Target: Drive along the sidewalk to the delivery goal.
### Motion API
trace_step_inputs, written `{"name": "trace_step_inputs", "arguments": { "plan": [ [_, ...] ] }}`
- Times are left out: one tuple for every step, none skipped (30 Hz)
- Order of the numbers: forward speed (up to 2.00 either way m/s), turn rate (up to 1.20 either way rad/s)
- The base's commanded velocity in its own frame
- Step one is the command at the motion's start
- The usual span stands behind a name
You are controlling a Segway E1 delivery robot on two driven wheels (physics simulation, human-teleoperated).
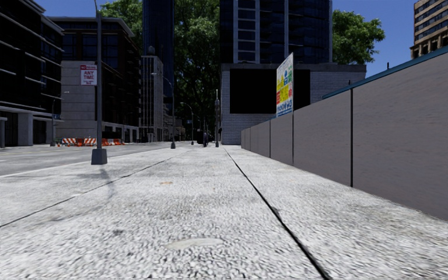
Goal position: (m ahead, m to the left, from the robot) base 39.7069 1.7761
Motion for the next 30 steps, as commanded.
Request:
{"name": "trace_step_inputs", "arguments": {
  "plan": [
    [2.00, 0.00],
    [2.00, 0.00],
    [2.00, 0.00],
    [2.00, 0.00],
    [2.00, 0.00],
    [2.00, 0.00],
    [2.00, 0.00],
    [2.00, 0.00],
    [2.00, 0.00],
    [2.00, 0.00],
    [2.00, 0.00],
    [2.00, 0.00],
    [2.00, 0.00],
    [2.00, 0.00],
    [2.00, 0.00],
    [2.00, 0.00],
    [2.00, 0.00],
    [2.00, 0.00],
    [2.00, 0.00],
    [2.00, 0.00],
    [2.00, 0.00],
    [2.00, 0.00],
    [2.00, 0.00],
    [2.00, 0.00],
    [2.00, 0.00],
    [2.00, 0.00],
    [2.00, 0.00],
    [2.00, 0.00],
    [2.00, 0.00],
    [2.00, 0.00]
  ]
}}
